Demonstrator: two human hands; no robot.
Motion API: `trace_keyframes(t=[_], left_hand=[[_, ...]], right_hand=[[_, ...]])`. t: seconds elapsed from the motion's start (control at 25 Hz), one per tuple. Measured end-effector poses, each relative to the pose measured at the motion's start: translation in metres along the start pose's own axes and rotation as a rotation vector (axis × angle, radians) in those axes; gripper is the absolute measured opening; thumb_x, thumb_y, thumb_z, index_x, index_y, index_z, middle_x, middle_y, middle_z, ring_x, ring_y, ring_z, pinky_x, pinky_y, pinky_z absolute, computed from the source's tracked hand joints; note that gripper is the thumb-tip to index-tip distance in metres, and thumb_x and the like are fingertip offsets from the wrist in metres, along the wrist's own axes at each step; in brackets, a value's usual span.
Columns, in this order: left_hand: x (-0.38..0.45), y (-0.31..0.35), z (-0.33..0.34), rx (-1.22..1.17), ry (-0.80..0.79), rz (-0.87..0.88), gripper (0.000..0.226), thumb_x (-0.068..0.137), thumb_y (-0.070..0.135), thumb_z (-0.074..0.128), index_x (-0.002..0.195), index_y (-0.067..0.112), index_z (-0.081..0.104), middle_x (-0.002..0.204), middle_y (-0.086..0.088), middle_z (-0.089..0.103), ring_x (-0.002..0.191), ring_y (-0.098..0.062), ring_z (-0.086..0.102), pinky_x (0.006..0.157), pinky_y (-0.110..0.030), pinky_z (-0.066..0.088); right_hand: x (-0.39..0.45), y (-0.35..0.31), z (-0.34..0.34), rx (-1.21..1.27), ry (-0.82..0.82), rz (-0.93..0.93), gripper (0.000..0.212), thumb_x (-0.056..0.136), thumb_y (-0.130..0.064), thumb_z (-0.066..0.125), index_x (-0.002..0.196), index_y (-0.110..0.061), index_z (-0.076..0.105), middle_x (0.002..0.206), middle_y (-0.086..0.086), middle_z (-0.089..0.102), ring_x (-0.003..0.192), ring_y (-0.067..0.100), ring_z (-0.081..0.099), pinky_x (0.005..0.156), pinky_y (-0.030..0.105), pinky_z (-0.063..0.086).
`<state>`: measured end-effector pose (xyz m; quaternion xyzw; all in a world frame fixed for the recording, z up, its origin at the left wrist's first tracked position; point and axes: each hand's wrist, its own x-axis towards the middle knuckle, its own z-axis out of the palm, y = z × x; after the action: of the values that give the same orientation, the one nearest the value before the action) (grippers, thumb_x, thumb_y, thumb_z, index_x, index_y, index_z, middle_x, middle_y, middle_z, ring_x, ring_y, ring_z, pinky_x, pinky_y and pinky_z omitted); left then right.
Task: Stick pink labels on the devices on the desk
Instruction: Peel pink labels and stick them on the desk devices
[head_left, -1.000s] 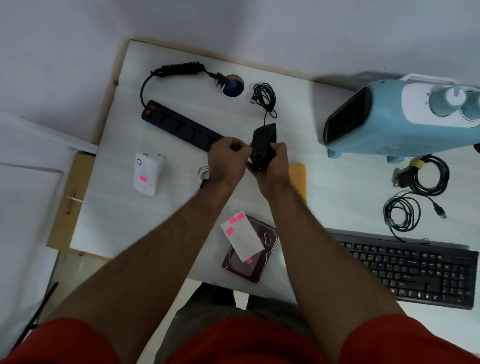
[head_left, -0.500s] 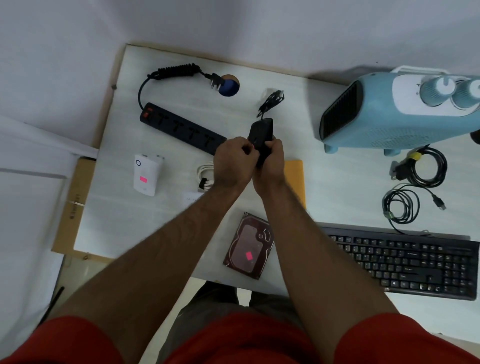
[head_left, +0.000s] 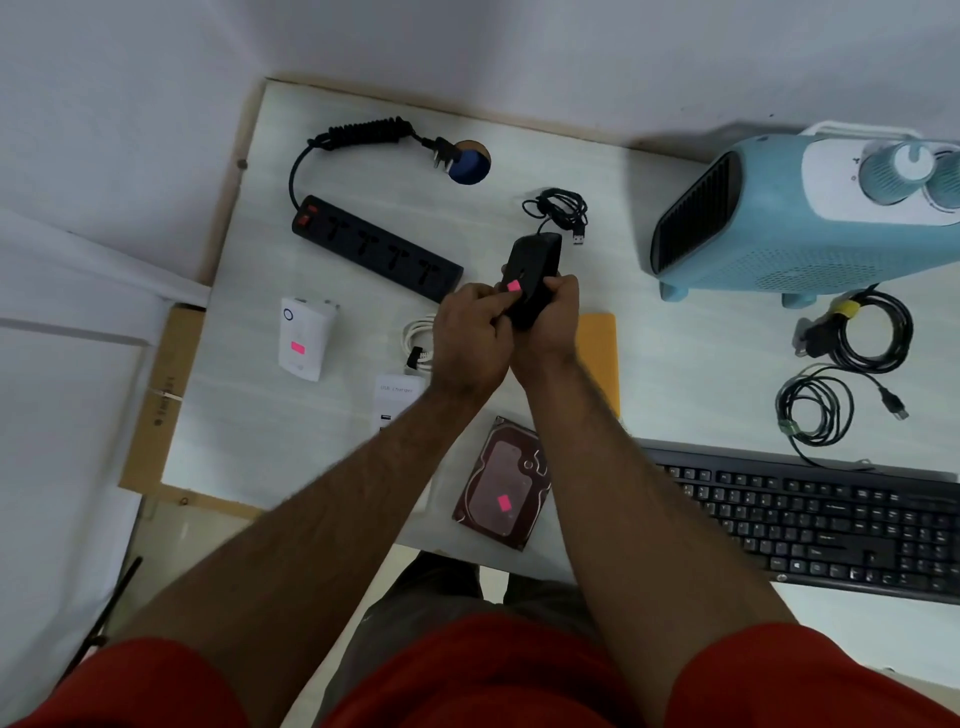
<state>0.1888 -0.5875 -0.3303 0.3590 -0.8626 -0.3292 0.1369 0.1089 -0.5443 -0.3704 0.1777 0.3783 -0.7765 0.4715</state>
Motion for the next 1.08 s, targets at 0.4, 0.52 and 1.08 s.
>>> trace_keyframes(t=[0.4, 0.52, 1.08], left_hand=[[-0.007, 0.007, 0.002, 0.043, 0.059, -0.004, 0.046, 0.09, 0.021, 0.036, 0.124, 0.006, 0.064, 0.09, -0.017, 0.062, 0.08, -0.031, 0.056, 0.065, -0.041, 0.052], [-0.015, 0.011, 0.002, -0.05, 0.055, -0.038, 0.054, 0.088, 0.022, 0.029, 0.127, 0.005, 0.061, 0.097, -0.02, 0.062, 0.087, -0.031, 0.057, 0.072, -0.042, 0.052], [-0.026, 0.015, 0.002, -0.147, -0.082, -0.07, 0.054, 0.084, 0.01, 0.035, 0.133, 0.012, 0.057, 0.112, -0.02, 0.059, 0.101, -0.028, 0.057, 0.085, -0.034, 0.05]], right_hand=[[-0.012, -0.004, 0.01, 0.121, -0.001, 0.001, 0.053, 0.091, -0.033, 0.035, 0.125, 0.004, 0.053, 0.097, 0.013, 0.064, 0.082, 0.021, 0.059, 0.073, 0.029, 0.051], [-0.014, -0.003, 0.011, 0.116, 0.03, -0.011, 0.054, 0.092, -0.032, 0.033, 0.127, 0.003, 0.055, 0.098, 0.013, 0.067, 0.084, 0.023, 0.06, 0.075, 0.03, 0.05], [-0.018, -0.005, 0.002, 0.035, 0.084, -0.017, 0.051, 0.087, -0.036, 0.04, 0.121, 0.0, 0.055, 0.094, 0.011, 0.061, 0.083, 0.021, 0.058, 0.072, 0.03, 0.051]])
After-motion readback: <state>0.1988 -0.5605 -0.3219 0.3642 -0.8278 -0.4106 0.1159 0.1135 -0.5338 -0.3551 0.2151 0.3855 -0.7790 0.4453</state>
